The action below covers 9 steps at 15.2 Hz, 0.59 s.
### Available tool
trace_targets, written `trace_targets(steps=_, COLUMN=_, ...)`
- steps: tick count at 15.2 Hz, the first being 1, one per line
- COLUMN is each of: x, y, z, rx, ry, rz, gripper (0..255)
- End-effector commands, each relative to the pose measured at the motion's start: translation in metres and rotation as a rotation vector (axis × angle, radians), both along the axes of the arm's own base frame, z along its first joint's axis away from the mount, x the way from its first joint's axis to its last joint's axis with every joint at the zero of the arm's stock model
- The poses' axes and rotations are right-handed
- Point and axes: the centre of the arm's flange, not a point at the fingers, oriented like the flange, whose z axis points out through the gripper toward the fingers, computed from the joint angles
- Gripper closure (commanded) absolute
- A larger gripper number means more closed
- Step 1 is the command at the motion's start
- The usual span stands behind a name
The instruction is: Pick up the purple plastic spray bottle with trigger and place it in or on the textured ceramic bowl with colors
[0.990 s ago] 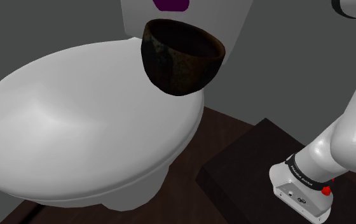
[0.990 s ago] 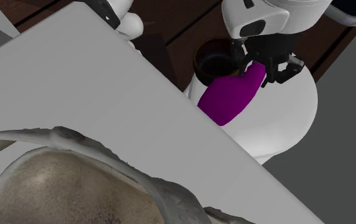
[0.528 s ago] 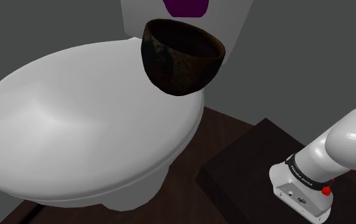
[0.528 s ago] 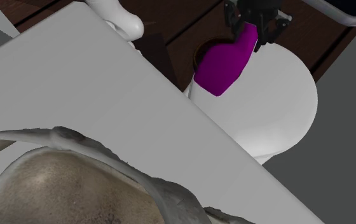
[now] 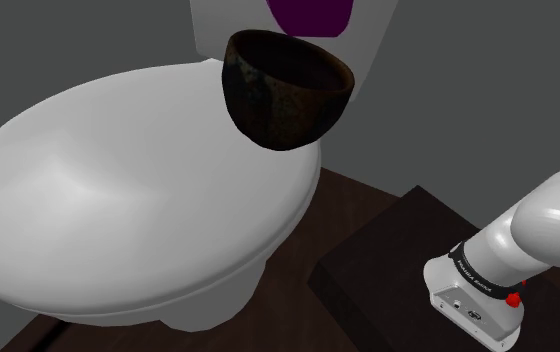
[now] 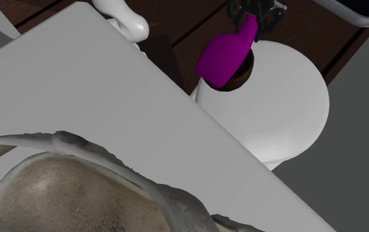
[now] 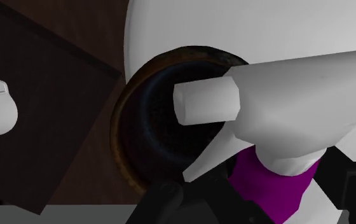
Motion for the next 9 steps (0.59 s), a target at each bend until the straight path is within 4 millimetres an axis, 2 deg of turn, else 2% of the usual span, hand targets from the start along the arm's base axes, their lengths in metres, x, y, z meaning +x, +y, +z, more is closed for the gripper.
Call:
trace_targets(steps=1, x=-0.001, y=0.0, z=-0.01, rx=0.0, ry=0.0, rz=0.0, gripper=255)
trace_targets(steps=9, x=-0.001, y=0.0, z=-0.052, rx=0.0, ry=0.0, rz=0.0, gripper=255)
